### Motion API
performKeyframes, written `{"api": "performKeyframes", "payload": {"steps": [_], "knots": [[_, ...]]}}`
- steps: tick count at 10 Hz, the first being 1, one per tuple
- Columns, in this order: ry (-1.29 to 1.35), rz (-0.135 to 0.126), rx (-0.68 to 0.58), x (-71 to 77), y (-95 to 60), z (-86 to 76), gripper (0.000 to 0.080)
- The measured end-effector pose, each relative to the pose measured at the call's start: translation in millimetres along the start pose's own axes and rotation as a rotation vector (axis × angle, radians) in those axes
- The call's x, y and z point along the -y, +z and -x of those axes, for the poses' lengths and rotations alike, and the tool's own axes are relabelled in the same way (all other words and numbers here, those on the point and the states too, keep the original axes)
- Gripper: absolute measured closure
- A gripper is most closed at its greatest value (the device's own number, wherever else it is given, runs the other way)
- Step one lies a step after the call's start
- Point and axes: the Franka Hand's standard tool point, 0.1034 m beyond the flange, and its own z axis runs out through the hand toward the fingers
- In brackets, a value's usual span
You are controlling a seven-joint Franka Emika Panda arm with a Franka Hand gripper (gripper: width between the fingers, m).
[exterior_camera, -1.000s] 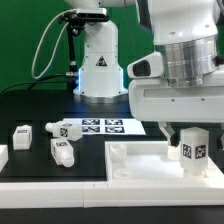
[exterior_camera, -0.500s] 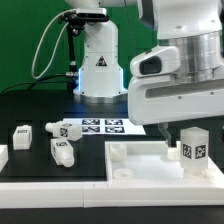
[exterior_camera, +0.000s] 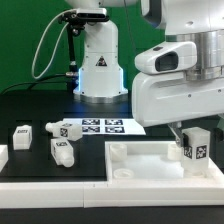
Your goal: Assemble one leg
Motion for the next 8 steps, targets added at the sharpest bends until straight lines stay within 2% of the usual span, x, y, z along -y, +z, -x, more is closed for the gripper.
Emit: {"api": "performKeyframes", "payload": {"steps": [1,3,5,8], "knots": [[0.110,0.002,-0.004,-2.6,0.0,-0.7,0.0498],[0.318,0.003,-0.016,-4.8,1.4,-1.9,0.0499],[0.644,0.000,-0.026,-7.2,2.0,-1.6,0.0500],[1.163,-0.064,0.022,-6.1,3.6,1.2,0.0503]]}}
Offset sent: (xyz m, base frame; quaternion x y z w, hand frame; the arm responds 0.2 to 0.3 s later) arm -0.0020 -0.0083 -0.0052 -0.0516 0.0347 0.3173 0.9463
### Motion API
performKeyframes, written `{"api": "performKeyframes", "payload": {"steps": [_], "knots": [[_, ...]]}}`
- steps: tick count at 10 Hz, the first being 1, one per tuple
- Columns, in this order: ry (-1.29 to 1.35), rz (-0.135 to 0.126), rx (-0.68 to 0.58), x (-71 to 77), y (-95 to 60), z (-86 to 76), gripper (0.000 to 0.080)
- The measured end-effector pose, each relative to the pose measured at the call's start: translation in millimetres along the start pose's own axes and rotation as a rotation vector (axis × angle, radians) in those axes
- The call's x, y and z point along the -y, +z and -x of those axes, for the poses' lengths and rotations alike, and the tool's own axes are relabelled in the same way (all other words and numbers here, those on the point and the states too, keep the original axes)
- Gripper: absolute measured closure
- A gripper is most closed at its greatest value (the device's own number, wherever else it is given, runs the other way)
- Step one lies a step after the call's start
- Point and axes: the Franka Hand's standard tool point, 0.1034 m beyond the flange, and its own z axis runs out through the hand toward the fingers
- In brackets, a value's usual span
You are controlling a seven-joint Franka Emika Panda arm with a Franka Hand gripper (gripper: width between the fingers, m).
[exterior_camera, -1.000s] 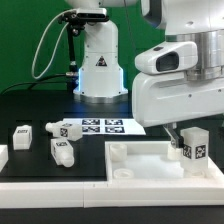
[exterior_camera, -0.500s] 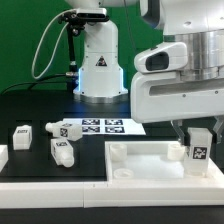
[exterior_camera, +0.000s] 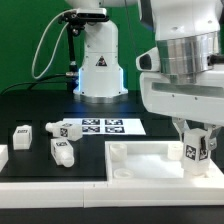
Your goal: Assemble one leg
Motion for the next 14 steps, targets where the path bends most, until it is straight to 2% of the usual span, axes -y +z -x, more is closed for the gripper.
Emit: {"api": "performKeyframes", "payload": {"steps": [2,3,4,5,6,9,10,12,14], "knots": [[-0.004,-0.001,0.003,-0.3,0.2,0.0,0.0503],[-0.109,0.008,-0.005,-0.7,0.0,-0.3,0.0503],[-0.351,0.019,-0.011,-0.2,-0.8,0.2,0.0463],[-0.574,0.032,0.006,-2.7,-2.3,-2.9,0.0269],[-0.693,0.044,0.012,-2.3,-3.7,-1.7,0.0188],[-0.896,0.045,0.013,-3.1,-2.9,-2.5,0.0152],[-1.083,0.061,0.006,-2.9,-3.5,-3.7,0.0152],[-1.543,0.110,-0.004,0.6,-4.1,1.3,0.0151],[-1.490,0.106,-0.005,0.4,-3.5,1.7,0.0151]]}}
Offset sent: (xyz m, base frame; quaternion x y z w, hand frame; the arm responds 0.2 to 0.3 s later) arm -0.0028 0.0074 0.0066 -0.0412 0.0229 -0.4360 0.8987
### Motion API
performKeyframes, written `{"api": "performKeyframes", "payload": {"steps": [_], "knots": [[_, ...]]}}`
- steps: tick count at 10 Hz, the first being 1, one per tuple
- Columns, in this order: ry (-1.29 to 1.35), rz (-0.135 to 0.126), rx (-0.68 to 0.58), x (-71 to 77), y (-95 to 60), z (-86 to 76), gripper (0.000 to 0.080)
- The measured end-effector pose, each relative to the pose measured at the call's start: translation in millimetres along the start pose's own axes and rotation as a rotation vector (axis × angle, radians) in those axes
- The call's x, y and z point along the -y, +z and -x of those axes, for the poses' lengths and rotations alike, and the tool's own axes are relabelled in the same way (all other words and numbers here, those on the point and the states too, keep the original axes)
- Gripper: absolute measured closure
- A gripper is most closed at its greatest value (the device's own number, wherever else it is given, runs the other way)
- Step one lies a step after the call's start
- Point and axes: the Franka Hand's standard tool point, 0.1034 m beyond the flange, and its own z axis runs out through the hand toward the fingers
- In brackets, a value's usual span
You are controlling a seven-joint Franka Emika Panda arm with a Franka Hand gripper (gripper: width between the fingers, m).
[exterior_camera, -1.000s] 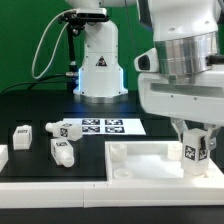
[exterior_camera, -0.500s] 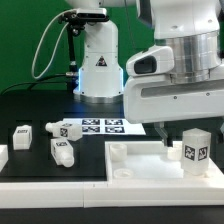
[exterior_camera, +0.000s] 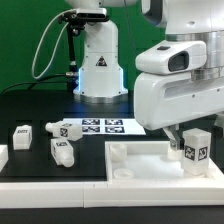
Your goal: Assemble one leg
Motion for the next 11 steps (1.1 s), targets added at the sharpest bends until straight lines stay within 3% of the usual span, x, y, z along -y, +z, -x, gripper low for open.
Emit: {"api": "performKeyframes", "payload": {"steps": [1,2,3,7,9,11], "knots": [[0.037,-0.001,0.000,0.4,0.1,-0.1,0.0283],[0.097,-0.001,0.000,0.4,0.2,0.0,0.0465],[0.143,0.001,0.000,-1.3,0.2,0.4,0.0514],[0.728,0.000,-0.047,-2.8,1.1,0.9,0.0514],[1.124,-0.020,-0.040,-2.4,1.9,1.8,0.0514],[1.338,-0.057,-0.018,-4.7,1.2,1.6,0.0514]]}}
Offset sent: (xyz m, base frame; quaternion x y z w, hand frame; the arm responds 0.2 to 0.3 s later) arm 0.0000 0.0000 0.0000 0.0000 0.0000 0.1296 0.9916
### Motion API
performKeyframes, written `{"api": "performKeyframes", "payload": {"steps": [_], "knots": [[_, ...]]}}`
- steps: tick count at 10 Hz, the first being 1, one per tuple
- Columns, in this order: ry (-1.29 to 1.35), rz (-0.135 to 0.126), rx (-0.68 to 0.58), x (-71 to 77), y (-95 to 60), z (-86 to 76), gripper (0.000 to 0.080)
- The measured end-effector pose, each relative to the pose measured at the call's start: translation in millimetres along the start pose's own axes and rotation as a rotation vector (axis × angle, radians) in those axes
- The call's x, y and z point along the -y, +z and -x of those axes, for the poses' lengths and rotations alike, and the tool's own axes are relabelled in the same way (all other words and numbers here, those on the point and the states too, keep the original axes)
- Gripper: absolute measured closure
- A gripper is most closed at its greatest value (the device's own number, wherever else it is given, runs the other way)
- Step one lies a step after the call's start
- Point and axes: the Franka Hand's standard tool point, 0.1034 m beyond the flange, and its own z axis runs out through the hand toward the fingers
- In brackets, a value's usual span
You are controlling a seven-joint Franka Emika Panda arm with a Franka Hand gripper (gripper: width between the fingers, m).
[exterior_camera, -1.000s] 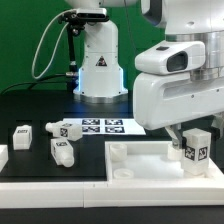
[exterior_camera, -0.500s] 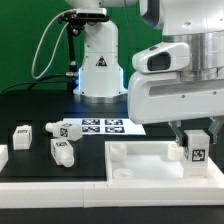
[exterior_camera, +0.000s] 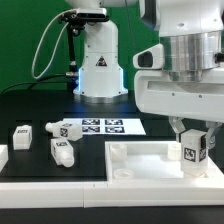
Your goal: Assemble one leg
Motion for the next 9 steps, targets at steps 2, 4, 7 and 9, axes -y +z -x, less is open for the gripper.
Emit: {"api": "performKeyframes", "payload": {"steps": [2,4,7,9], "knots": [[0.024,0.000,0.003,-0.3,0.8,1.1,0.0513],[-0.285,0.030,0.011,-2.8,2.0,3.2,0.0347],[-0.642,0.017,-0.017,0.4,1.0,3.2,0.0163],[-0.810,0.027,-0.007,-1.8,3.2,3.0,0.0154]]}}
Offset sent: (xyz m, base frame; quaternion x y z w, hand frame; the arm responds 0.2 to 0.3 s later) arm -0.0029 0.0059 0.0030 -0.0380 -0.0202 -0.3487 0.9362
